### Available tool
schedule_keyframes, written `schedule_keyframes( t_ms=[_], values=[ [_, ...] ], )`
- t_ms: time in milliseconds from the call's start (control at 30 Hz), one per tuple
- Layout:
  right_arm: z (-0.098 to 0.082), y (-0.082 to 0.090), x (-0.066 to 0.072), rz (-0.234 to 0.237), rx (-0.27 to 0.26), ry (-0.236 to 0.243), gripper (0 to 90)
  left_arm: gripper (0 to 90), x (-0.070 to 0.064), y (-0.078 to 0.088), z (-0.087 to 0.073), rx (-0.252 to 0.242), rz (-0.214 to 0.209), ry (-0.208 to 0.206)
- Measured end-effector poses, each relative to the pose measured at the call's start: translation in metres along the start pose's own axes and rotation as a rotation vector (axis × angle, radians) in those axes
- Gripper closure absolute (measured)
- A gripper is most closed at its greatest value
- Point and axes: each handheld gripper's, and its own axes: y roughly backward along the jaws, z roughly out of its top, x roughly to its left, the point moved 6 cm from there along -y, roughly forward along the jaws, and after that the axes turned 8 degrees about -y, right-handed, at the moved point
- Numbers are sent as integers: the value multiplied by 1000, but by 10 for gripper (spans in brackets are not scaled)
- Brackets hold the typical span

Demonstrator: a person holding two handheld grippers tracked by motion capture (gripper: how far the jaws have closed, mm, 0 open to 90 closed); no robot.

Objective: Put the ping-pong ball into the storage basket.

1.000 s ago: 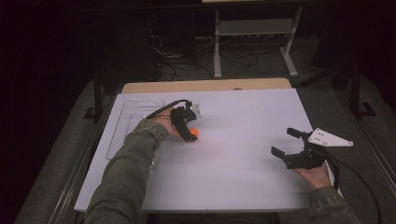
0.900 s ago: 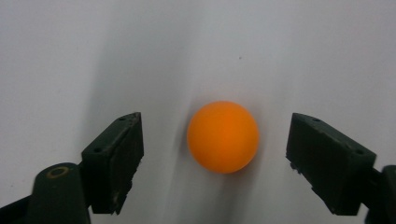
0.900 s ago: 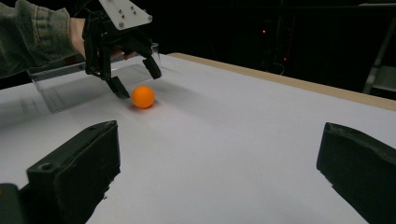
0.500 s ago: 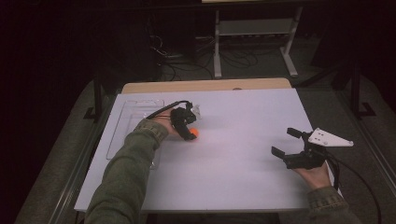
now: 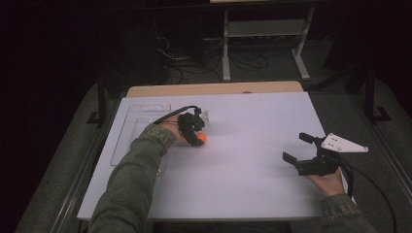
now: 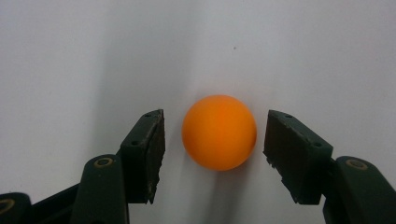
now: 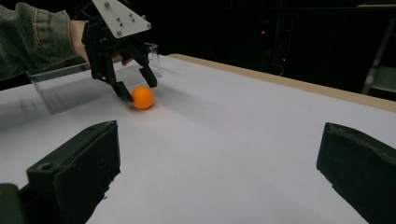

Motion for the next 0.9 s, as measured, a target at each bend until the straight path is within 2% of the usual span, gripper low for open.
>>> schedule_keyframes(
  t_ms=[133,900],
  values=[
    [0,0,0,0,1,0,0,400,0,-1,0,4,3,7],
    [1,1,0,-4,-4,-2,0,475,-1,-4,-1,47,1,-25]
  ],
)
